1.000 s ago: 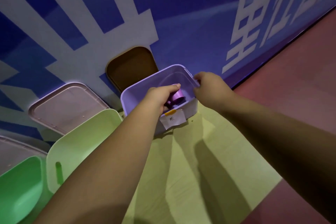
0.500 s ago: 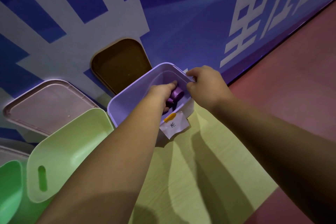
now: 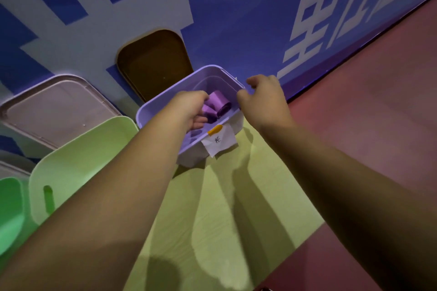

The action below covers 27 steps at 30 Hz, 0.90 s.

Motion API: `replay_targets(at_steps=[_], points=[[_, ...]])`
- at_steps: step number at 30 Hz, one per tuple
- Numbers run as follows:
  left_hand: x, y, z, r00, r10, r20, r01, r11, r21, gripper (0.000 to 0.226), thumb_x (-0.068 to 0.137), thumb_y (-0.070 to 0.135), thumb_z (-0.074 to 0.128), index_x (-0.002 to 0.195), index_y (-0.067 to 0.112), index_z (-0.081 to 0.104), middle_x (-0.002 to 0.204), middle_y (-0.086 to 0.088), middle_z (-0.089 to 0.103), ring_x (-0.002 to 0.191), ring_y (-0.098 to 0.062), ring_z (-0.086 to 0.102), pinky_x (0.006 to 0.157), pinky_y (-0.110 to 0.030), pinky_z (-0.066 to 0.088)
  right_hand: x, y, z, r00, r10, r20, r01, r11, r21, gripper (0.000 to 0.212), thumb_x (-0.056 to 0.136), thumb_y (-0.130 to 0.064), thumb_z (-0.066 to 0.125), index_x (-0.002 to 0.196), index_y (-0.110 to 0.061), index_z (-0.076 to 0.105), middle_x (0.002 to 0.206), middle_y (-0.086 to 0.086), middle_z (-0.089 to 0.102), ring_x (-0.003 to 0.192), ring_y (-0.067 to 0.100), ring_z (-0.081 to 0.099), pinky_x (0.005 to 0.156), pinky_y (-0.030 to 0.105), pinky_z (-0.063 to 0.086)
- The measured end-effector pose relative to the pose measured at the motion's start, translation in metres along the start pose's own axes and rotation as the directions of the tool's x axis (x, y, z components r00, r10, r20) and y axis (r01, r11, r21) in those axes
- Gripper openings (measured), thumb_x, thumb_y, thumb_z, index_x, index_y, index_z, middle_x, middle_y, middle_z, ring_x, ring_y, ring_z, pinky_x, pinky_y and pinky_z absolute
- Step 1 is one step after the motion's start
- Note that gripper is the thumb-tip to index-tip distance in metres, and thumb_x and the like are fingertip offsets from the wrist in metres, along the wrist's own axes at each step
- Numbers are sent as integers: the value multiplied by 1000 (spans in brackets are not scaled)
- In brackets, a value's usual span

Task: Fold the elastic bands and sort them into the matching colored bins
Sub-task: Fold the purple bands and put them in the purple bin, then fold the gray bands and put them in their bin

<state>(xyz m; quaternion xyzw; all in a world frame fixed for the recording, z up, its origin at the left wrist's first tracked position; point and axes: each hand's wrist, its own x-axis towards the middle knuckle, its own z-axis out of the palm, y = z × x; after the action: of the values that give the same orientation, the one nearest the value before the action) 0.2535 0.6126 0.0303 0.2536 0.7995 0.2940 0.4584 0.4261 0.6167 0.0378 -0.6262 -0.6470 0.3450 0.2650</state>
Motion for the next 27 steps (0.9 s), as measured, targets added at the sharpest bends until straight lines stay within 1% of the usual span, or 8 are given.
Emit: replay_targets(at_steps=[2, 4, 7, 10, 15, 20, 23, 27], points=[[-13, -5, -15, 999, 35, 19, -34, 997, -66, 23, 103, 28, 59, 109, 7, 63, 98, -12, 72, 82, -25, 73, 86, -40, 63, -18, -15, 5, 997, 6, -82, -7, 1000, -13, 44, 97, -30, 59, 139, -14, 61, 142, 11, 48, 126, 35, 54, 109, 47, 46], [-29, -13, -33, 997, 69, 37, -64, 989, -132, 21, 102, 25, 60, 110, 8, 66, 104, -10, 75, 88, -24, 78, 80, -39, 65, -38, -35, 11, 989, -21, -143, 18, 1000, -21, 42, 97, -28, 60, 136, -16, 60, 141, 9, 48, 125, 34, 51, 108, 47, 44], [-60, -26, -65, 990, 132, 47, -118, 967, -226, 19, 99, 20, 62, 110, 8, 71, 101, -7, 81, 85, -20, 80, 70, -35, 62, -72, -64, 23, 985, -78, -157, 82, 996, 19, 36, 97, -25, 59, 133, -19, 60, 137, 5, 48, 124, 29, 51, 108, 47, 46], [-100, -46, -101, 978, 205, 39, -185, 939, -291, 18, 100, 17, 62, 112, 7, 71, 97, -6, 81, 84, -19, 78, 71, -34, 60, -108, -90, 40, 983, -124, -133, 137, 986, 92, 32, 97, -24, 59, 128, -21, 65, 132, 3, 52, 120, 28, 55, 107, 46, 47], [-159, -105, -170, 973, 230, -32, -227, 911, -345, 11, 102, 15, 61, 105, 11, 71, 96, -7, 81, 77, -19, 74, 68, -32, 59, -174, -121, 83, 985, -172, -5, 171, 975, 141, 23, 98, -22, 59, 117, -20, 72, 123, 4, 61, 111, 24, 62, 102, 38, 49], [-212, -197, -243, 973, 175, -151, -220, 904, -367, 12, 102, 15, 63, 109, 8, 70, 101, -8, 82, 79, -18, 74, 72, -35, 60, -250, -145, 135, 953, -257, 161, 225, 956, 190, 20, 98, -18, 58, 106, -17, 76, 110, -1, 73, 103, 15, 65, 92, 32, 50], [-239, -262, -280, 966, 113, -232, -199, 899, -391, 11, 102, 15, 64, 106, 9, 71, 101, -9, 81, 78, -19, 73, 74, -37, 59, -296, -154, 168, 904, -330, 271, 287, 940, 187, 17, 97, -17, 60, 101, -18, 76, 105, -3, 74, 101, 14, 66, 87, 30, 48], [-270, -342, -308, 941, 51, -335, -196, 889, -414, 9, 103, 16, 62, 103, 9, 69, 97, -7, 81, 75, -17, 72, 73, -37, 57, -352, -158, 205, 802, -393, 450, 342, 919, 195, 15, 98, -18, 62, 103, -17, 76, 102, -3, 74, 95, 13, 65, 79, 28, 46]])
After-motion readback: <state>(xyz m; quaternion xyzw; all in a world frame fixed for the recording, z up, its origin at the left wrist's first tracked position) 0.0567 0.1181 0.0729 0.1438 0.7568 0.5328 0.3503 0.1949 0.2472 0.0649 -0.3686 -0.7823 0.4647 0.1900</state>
